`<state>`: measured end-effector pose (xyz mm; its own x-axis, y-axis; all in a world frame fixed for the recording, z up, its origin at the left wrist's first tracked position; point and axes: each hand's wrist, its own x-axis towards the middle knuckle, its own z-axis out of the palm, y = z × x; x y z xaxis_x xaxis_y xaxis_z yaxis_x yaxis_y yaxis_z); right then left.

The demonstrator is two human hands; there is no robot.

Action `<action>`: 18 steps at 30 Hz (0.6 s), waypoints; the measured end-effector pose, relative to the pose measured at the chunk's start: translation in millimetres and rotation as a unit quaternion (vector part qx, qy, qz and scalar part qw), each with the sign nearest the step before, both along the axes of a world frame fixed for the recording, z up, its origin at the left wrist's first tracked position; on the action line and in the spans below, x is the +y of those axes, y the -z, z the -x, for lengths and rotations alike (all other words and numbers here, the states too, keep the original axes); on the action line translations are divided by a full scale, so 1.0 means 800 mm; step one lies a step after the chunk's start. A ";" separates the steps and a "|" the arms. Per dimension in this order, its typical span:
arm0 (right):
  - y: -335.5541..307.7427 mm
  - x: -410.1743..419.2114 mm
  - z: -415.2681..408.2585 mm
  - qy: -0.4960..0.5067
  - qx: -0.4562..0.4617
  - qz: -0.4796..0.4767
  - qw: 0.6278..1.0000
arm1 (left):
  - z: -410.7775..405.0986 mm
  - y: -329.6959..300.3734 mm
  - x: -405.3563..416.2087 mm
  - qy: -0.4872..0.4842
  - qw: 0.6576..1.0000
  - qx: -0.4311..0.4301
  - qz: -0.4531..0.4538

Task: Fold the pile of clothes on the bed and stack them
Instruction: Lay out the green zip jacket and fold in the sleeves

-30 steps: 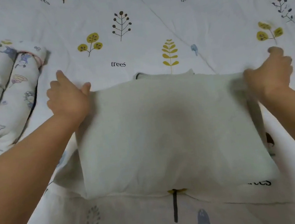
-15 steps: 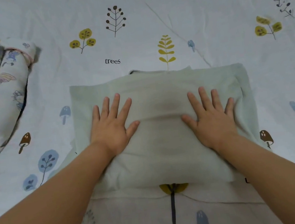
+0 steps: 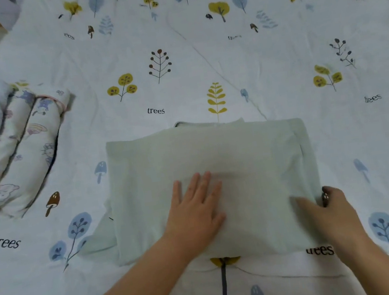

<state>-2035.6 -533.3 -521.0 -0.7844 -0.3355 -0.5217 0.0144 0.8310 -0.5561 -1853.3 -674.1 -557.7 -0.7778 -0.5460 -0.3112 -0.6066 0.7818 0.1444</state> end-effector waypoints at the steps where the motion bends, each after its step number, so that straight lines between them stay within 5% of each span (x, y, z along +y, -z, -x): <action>1: 0.001 0.001 0.004 0.001 -0.004 -0.005 1.000 | 0.001 0.004 0.002 0.011 1.000 -0.012 -0.003; 5: -0.003 -0.001 0.021 -0.001 -0.047 -0.040 0.998 | -0.002 0.011 0.005 0.001 0.998 -0.046 -0.036; 10: -0.022 -0.004 0.031 0.059 -0.241 0.016 0.969 | 0.000 0.010 0.005 -0.013 0.996 -0.057 -0.064; 13: -0.050 -0.016 0.023 0.040 -0.261 0.054 0.963 | 0.004 -0.006 -0.002 -0.068 0.984 0.021 -0.161; 15: -0.073 -0.033 0.004 -0.014 -0.190 0.086 0.978 | 0.007 -0.025 -0.011 -0.180 0.931 0.167 -0.269; 18: -0.109 -0.068 -0.046 -0.104 -0.052 0.104 0.988 | 0.007 -0.064 -0.032 -0.325 0.772 0.333 -0.433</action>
